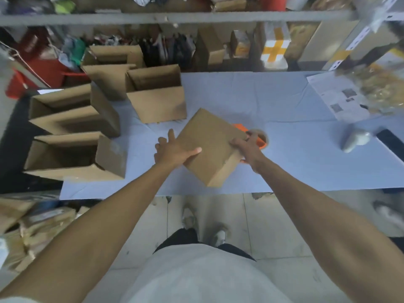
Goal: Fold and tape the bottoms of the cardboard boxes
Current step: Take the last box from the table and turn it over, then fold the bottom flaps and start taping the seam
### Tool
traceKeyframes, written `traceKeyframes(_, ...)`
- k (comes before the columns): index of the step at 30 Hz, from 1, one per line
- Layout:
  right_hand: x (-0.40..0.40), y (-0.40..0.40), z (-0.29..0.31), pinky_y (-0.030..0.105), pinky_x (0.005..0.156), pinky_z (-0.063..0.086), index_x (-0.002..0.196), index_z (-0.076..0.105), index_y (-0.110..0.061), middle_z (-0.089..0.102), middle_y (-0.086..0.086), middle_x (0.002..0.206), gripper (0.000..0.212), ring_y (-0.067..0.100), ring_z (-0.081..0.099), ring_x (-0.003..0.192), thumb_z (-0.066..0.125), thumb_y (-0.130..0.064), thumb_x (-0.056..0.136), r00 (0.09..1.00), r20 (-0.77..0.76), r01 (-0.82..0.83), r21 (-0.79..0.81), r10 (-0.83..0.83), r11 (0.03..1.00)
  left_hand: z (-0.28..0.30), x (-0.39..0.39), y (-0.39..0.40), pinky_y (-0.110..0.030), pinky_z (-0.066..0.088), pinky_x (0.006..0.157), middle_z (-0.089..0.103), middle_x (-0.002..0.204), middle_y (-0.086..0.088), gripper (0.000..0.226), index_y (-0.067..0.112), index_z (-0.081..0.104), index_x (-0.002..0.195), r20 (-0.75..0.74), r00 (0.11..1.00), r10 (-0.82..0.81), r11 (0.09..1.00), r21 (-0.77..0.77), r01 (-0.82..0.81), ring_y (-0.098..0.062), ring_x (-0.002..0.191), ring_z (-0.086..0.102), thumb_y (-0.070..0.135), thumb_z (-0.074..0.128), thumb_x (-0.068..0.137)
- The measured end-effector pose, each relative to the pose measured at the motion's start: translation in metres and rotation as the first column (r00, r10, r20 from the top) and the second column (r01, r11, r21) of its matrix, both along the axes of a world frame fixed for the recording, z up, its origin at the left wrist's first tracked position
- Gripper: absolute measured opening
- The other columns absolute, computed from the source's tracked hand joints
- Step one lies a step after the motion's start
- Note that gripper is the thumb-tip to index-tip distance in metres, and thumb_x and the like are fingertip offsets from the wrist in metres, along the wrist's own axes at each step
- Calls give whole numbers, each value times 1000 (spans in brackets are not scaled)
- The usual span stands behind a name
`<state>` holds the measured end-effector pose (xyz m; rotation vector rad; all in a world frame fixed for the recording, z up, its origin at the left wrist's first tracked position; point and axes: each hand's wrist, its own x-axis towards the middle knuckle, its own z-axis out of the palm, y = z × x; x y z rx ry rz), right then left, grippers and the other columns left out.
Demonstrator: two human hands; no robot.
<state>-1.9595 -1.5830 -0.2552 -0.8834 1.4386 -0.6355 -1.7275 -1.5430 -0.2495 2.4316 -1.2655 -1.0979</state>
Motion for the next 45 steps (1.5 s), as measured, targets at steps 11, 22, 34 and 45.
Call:
traceKeyframes(11, 43, 3, -35, 46, 94, 53, 111, 55, -26, 56, 5, 115, 52, 20, 59, 105, 79, -41, 67, 994, -108, -27, -110, 15, 994, -16, 19, -2, -40, 45, 81, 59, 124, -17, 69, 5, 49, 124, 94, 995, 35, 998, 46, -40, -37, 111, 57, 63, 51, 89)
traceKeyframes(22, -22, -44, -45, 34, 75, 45, 129, 52, -6, 60, 12, 113, 43, 32, 59, 102, 62, -16, 88, 593, -788, -417, -123, 167, 901, -22, 2, -40, -46, 42, 101, 25, 146, -15, 63, 32, 28, 148, 156, 947, -280, 956, -48, 290, -39, 123, 43, 27, 59, 94)
traceKeyframes(34, -59, -85, -34, 36, 69, 41, 135, 39, -13, 57, 15, 104, 46, 36, 58, 92, 52, -25, 92, 466, -865, -571, -135, 184, 810, -12, -63, -74, -40, 44, 99, 62, 118, -7, 30, 14, 58, 120, 172, 926, -337, 857, -351, 377, -26, 110, 55, 23, 54, 92)
traceKeyframes(45, -114, -92, -2, 24, 61, 35, 115, 51, -25, 58, -9, 94, 53, 15, 52, 75, 75, -46, 73, 464, -815, -768, -175, 348, 616, 11, -130, -129, -20, 57, 70, 68, 80, -2, 19, 9, 65, 89, -756, 653, 48, 993, -36, -114, -9, 70, 68, 12, 50, 100)
